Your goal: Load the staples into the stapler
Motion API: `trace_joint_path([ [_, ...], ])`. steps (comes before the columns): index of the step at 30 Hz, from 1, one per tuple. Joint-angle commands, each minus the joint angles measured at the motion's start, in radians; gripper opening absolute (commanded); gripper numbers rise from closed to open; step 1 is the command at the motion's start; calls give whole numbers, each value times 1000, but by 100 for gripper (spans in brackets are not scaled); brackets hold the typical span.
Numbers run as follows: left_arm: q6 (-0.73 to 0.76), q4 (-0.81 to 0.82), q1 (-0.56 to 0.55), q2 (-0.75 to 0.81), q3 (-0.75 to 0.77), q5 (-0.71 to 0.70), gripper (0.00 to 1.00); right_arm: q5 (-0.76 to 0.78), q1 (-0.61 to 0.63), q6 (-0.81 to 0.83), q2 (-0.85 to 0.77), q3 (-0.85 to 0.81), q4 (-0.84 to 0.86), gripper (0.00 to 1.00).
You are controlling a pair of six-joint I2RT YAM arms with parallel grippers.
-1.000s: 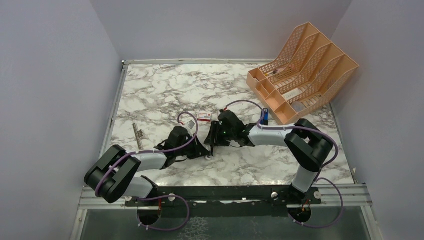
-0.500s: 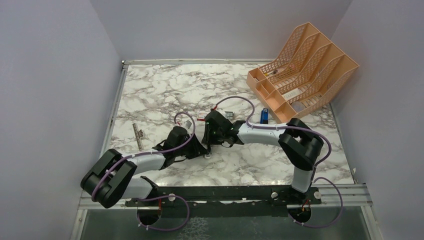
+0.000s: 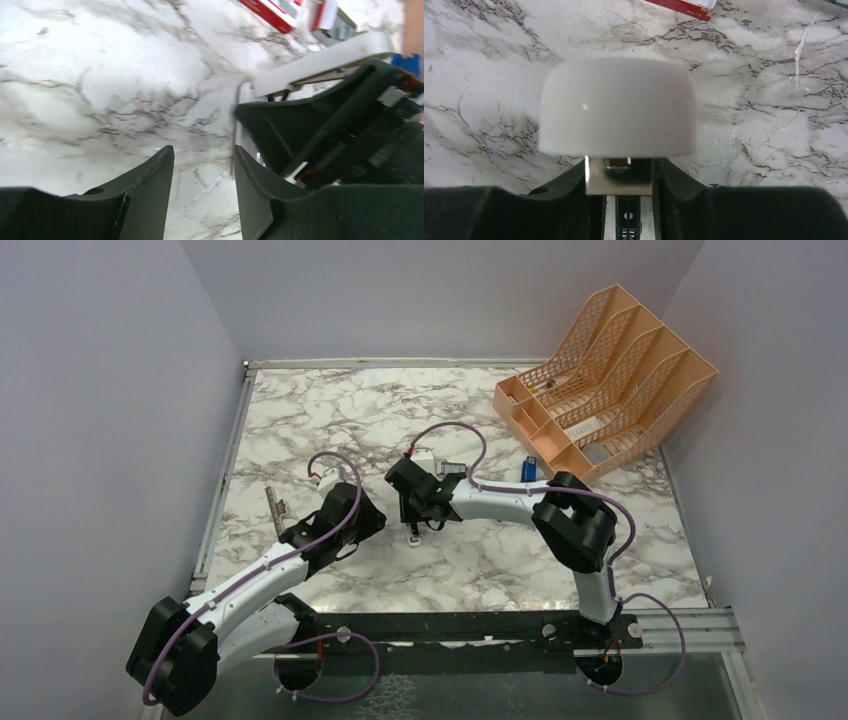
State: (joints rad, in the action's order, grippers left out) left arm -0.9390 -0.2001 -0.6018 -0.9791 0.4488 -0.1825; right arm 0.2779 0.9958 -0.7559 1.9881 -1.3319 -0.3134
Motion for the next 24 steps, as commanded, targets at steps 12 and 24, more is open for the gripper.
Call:
trace_joint_path([
  [12, -66, -223, 11, 50, 59, -265, 55, 165, 36, 31, 121, -178, -146, 39],
  [24, -34, -206, 13, 48, 58, -230, 75, 71, 35, 56, -34, -89, -67, 55],
])
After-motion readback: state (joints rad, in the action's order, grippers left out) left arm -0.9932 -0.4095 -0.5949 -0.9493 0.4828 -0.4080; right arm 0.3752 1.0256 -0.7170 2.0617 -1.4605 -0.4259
